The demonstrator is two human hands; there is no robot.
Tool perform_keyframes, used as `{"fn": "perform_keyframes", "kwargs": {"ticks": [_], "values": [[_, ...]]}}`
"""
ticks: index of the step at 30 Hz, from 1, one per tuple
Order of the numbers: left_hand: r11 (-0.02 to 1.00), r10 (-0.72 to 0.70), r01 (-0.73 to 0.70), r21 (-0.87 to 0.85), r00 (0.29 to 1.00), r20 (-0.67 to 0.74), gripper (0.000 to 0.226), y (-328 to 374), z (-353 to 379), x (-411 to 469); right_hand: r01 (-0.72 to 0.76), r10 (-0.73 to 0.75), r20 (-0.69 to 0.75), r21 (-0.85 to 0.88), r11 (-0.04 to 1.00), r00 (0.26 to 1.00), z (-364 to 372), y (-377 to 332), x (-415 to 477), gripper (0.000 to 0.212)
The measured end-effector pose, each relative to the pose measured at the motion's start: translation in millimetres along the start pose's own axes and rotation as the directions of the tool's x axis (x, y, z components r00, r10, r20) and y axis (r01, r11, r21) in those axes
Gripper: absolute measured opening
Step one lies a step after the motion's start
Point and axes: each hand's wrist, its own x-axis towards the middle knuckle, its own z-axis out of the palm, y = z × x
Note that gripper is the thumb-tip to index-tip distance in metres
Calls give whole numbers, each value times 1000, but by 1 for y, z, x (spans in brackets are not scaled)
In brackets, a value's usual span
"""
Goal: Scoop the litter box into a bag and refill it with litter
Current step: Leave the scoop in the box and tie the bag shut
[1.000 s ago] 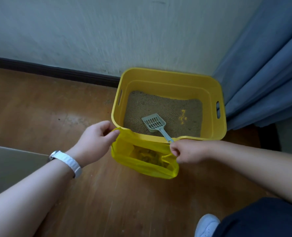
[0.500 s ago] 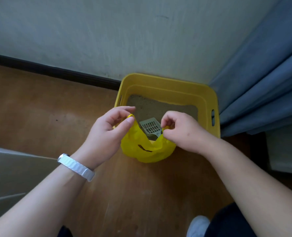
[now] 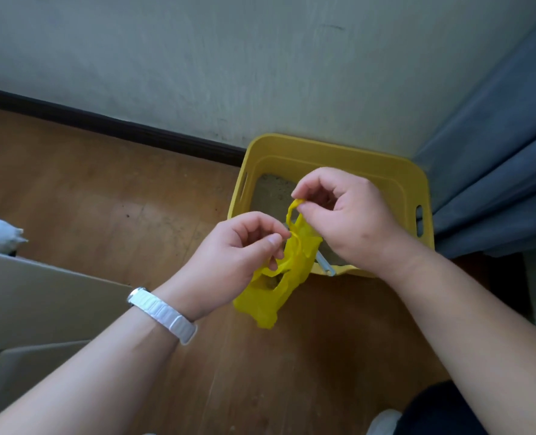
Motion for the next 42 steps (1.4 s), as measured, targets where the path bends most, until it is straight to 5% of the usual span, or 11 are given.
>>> {"fn": "perform_keyframes", "kwargs": {"ticks": [9,13,18,33,38,42], "values": [[961,-145,116,-251,984,-100,9,-11,-3,12,-32,31,186,-1,999,982,16,4,0,19],[968,-149,138,-211,988,-35,11,-14,0,15,-86,65,247,76,993,967,14,3,0,15],[966,-163,137,-218,981,-105,5,-16,-4,19,-115,107,226,23,993,968,14,6,3,25],[952,-194,145,-268,967,-166,12,-17,-9,21,-235,232,343,-35,971,910,24,14,10,4],[998,-65,62,-30,988,-137,10,-24,-9,15,-305,205,323,295,906,924,22,6,10,6],[995,-17,12,-100,999,-46,12,-19,-4,11,-341,234,265,498,797,935,21,6,14,7]]}}
